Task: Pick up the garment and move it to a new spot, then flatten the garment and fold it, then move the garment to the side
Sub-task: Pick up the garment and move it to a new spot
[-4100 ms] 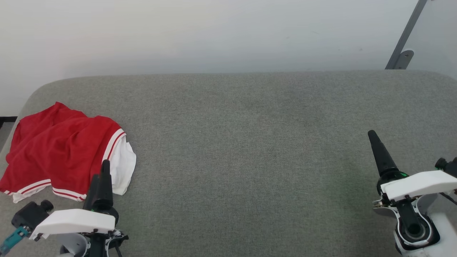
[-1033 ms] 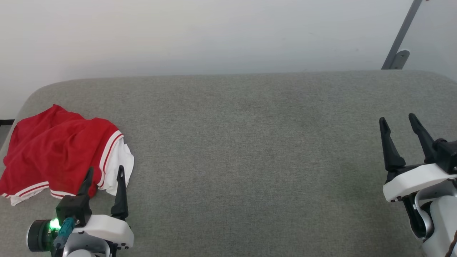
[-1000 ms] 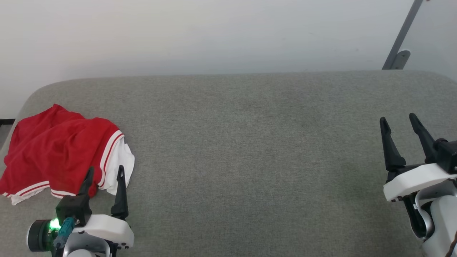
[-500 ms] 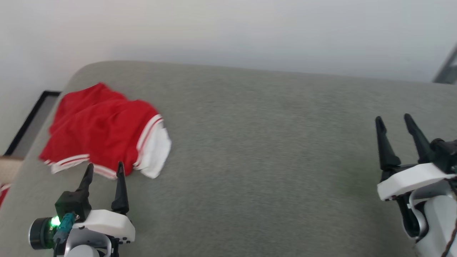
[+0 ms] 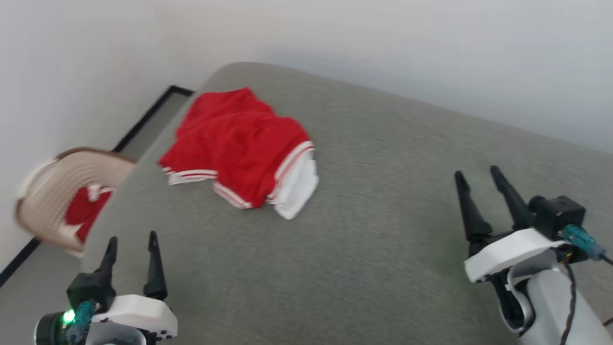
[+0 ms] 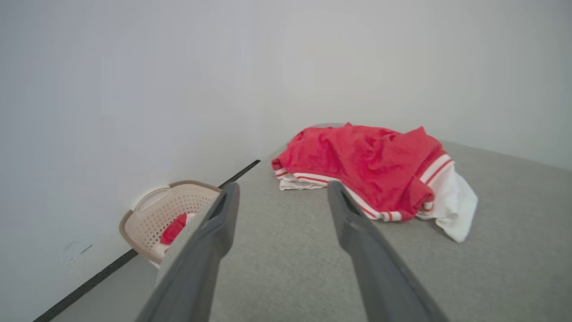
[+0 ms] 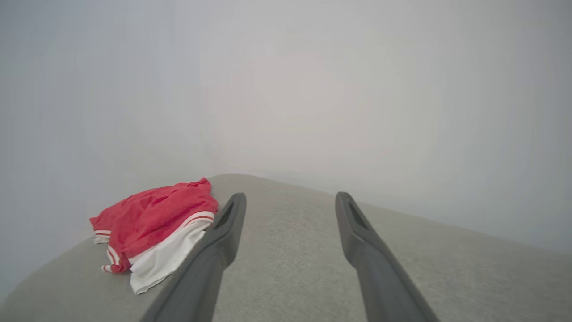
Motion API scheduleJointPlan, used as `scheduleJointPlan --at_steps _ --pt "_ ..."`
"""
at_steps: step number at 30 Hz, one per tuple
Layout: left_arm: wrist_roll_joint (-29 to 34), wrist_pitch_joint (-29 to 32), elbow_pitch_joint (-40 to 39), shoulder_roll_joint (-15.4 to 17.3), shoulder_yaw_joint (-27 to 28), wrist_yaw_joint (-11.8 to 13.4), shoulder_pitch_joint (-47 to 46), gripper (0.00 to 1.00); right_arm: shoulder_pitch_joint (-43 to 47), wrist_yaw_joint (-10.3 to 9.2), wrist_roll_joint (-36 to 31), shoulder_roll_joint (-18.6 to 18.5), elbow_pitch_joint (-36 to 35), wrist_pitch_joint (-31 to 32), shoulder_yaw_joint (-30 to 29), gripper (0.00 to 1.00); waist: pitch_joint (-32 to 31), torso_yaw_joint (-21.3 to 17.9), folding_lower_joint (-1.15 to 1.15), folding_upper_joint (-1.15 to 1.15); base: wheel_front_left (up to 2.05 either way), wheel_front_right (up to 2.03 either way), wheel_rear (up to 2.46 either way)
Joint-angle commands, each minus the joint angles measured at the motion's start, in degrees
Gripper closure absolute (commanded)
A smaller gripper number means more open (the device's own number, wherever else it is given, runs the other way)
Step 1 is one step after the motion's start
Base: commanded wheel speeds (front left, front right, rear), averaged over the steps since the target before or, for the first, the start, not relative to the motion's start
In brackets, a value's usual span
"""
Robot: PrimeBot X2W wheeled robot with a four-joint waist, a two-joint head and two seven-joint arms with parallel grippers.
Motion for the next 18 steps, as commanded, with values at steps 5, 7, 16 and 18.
scheduleJointPlan --at_steps 5,7,16,18 --pt "-1.5 -0.3 -1.9 -0.4 1.1 0.6 1.8 0.00 -1.2 0.02 1.4 2.0 0.5 -0.3 2.4 0.00 0.0 5.8 0.00 0.00 0.00 0.00 0.00" --pt "-2.2 -0.3 -2.9 -0.5 1.6 1.1 2.4 0.00 -2.3 0.02 2.0 2.3 1.0 -0.3 4.1 0.00 0.6 6.2 0.00 0.00 0.00 0.00 0.00" --pt "-5.1 -0.3 -6.4 -0.6 1.3 2.9 5.0 0.00 -5.3 0.02 3.8 2.0 2.8 -0.3 8.5 0.00 2.1 6.7 0.00 0.00 0.00 0.00 0.00" --pt "-5.8 -0.3 -6.4 -0.6 0.6 3.1 4.9 0.00 -5.3 0.02 4.0 1.7 2.7 -0.3 8.6 0.00 2.4 6.7 0.00 0.00 0.00 0.00 0.00"
